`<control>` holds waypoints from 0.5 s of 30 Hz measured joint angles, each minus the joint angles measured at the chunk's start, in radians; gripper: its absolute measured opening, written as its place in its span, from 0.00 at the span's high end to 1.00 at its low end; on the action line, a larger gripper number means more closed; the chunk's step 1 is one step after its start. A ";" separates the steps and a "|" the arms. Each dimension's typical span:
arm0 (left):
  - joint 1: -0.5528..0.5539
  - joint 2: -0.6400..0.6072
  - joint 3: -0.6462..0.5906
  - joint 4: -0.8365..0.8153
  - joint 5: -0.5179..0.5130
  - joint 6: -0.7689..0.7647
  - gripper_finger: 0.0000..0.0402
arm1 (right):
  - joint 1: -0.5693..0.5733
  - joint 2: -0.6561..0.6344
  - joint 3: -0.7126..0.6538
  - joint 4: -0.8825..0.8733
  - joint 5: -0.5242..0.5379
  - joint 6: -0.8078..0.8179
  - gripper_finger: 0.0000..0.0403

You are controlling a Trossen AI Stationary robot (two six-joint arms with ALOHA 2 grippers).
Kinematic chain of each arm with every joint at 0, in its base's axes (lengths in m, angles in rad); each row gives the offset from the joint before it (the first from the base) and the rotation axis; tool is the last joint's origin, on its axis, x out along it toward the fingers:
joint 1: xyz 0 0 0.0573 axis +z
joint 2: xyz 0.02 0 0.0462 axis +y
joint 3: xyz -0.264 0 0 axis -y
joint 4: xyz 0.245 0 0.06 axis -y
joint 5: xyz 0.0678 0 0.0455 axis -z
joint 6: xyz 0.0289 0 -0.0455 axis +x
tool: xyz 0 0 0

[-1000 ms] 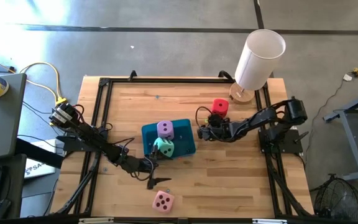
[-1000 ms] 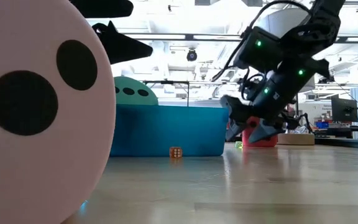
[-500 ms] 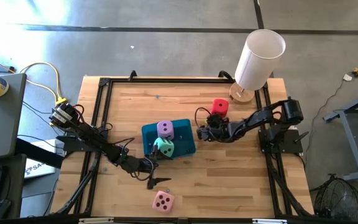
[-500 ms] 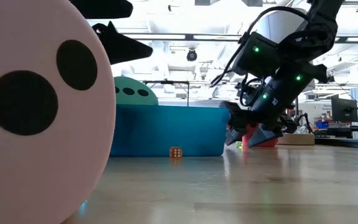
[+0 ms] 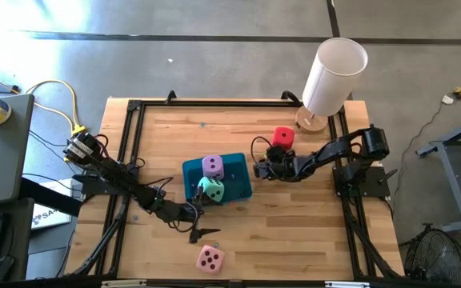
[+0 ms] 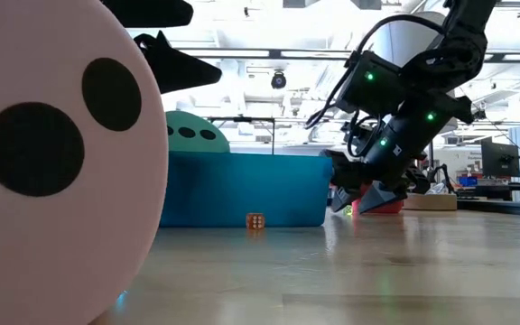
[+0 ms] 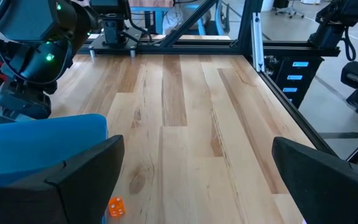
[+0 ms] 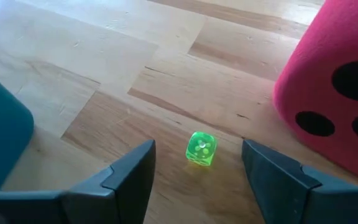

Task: Pick & Place Dice
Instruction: Put the small light green dice into the blue bin

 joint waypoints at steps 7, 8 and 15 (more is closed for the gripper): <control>0.000 0.000 0.000 0.000 0.000 0.000 0.00 | 0.000 0.000 0.000 0.001 -0.004 0.000 0.48; 0.000 0.000 0.000 0.000 0.000 0.000 0.00 | 0.000 0.000 0.000 0.002 -0.004 -0.001 0.49; 0.000 0.000 0.000 0.000 0.000 0.000 0.00 | 0.000 0.001 0.000 0.001 -0.009 -0.016 0.56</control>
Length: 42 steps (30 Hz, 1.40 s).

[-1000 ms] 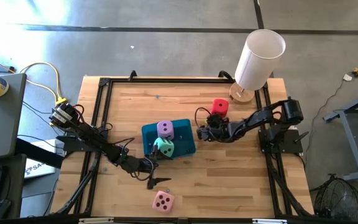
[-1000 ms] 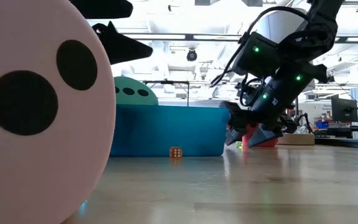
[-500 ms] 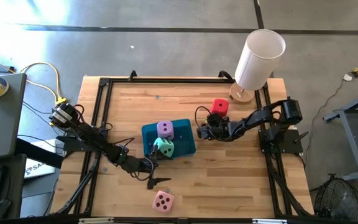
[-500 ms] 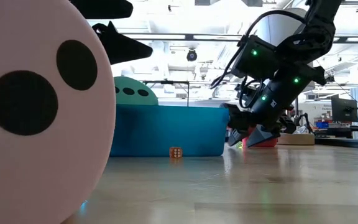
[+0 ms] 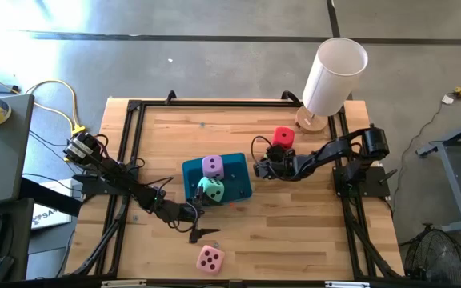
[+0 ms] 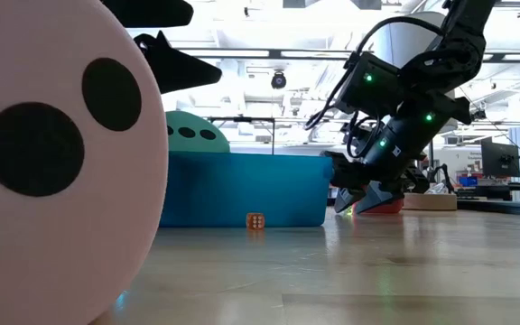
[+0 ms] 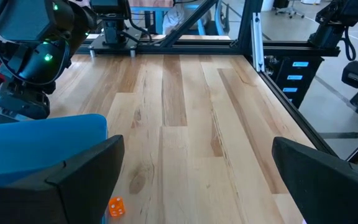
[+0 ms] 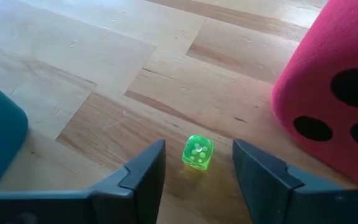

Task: Pick & Place Dice
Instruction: Put the small light green dice into the blue bin

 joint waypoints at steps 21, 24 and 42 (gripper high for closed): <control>0.000 0.000 0.000 -0.004 0.000 0.000 0.00 | 0.026 0.000 0.000 0.004 -0.013 -0.068 0.83; 0.000 0.000 0.000 -0.005 0.000 0.000 0.00 | 0.034 0.000 0.000 0.005 -0.011 -0.085 0.86; 0.000 0.000 0.000 -0.012 0.000 -0.004 0.00 | 0.130 -0.139 0.000 0.011 0.003 -0.187 0.87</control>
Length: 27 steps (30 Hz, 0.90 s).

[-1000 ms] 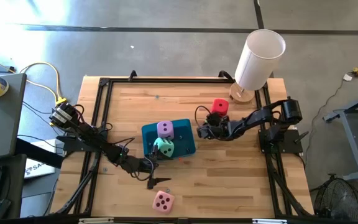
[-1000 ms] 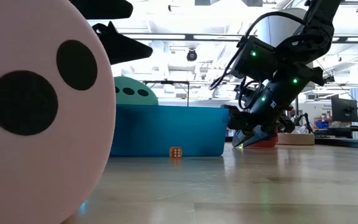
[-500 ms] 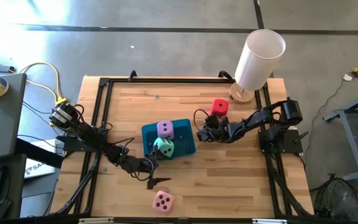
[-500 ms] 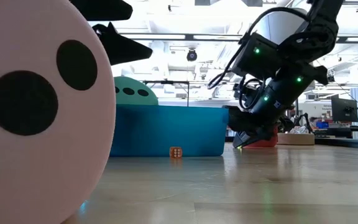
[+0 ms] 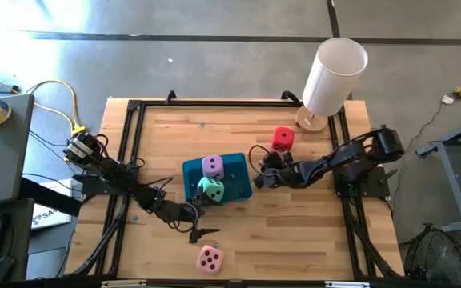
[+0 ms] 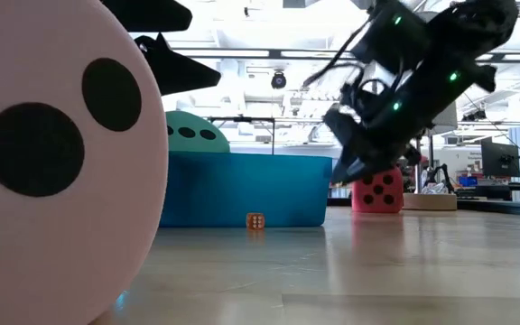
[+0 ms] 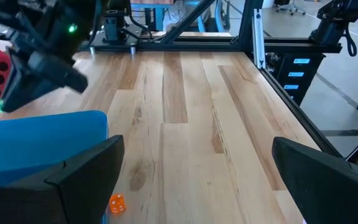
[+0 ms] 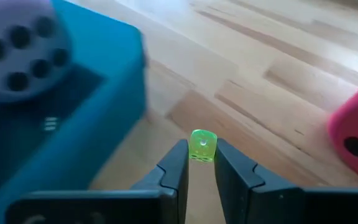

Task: Pick & Place Dice
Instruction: Put the small light green dice into the blue bin

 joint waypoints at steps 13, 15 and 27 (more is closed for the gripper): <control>0.000 0.000 0.000 0.000 0.000 0.000 0.00 | 0.159 -0.201 0.000 0.072 0.059 -0.174 0.87; 0.000 0.000 0.000 0.001 0.000 0.000 0.00 | 0.186 -0.202 0.001 0.142 0.057 -0.232 0.87; 0.005 0.000 0.000 0.001 0.000 -0.007 0.00 | 0.210 -0.122 0.000 0.461 -0.197 -0.474 0.87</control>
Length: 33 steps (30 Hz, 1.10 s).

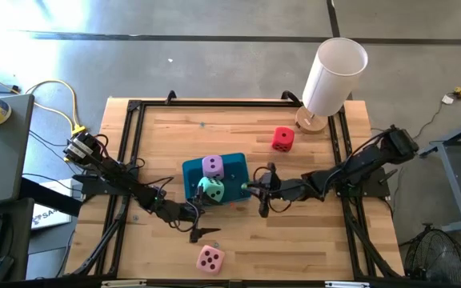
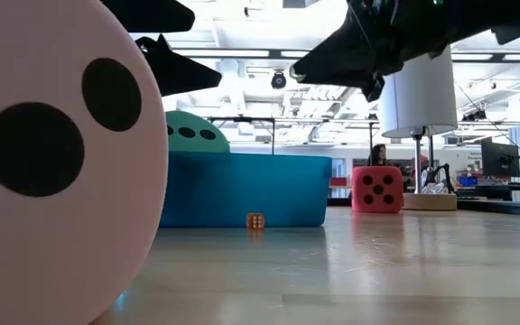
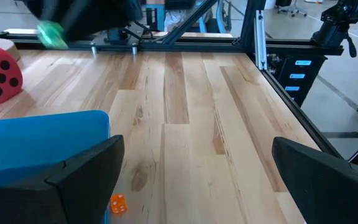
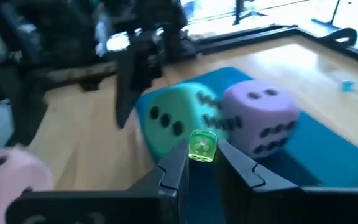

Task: Pick & Place Dice
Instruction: Put the small light green dice into the blue bin

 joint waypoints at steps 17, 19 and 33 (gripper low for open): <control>0.008 0.000 0.000 0.000 0.000 -0.005 0.00 | -0.005 0.099 0.004 0.158 -0.223 -0.123 0.87; 0.008 0.000 0.000 0.000 0.000 -0.006 0.00 | -0.005 0.099 0.004 0.156 -0.218 -0.124 0.87; 0.008 0.000 0.000 0.000 0.000 -0.007 0.00 | -0.073 0.192 0.005 0.149 -0.097 -0.087 0.82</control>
